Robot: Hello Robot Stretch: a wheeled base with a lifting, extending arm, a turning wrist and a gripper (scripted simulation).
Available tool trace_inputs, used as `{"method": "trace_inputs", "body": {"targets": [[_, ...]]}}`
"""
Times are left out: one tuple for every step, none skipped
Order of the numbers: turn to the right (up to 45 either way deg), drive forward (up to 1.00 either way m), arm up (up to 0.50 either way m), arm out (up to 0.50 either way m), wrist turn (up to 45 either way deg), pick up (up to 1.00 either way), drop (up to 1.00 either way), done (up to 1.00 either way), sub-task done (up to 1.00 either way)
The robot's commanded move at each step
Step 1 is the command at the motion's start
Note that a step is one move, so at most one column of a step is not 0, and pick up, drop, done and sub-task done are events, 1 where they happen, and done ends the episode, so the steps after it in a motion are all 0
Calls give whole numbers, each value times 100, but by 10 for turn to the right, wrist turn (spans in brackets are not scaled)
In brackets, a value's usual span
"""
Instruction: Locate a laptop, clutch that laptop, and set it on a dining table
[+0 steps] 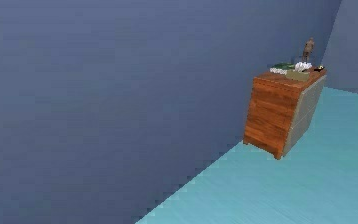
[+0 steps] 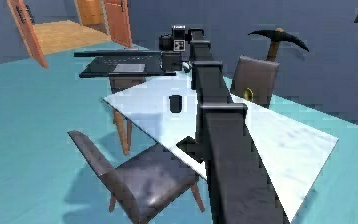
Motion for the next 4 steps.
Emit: {"method": "trace_inputs", "body": {"targets": [[0,0,0,0,150,0,0,0,0],[0,0,-14,0,0,0,0,0,0],[0,0,-32,0,0,0,0,0,0],[0,0,0,0,0,0,100,0,0]]}}
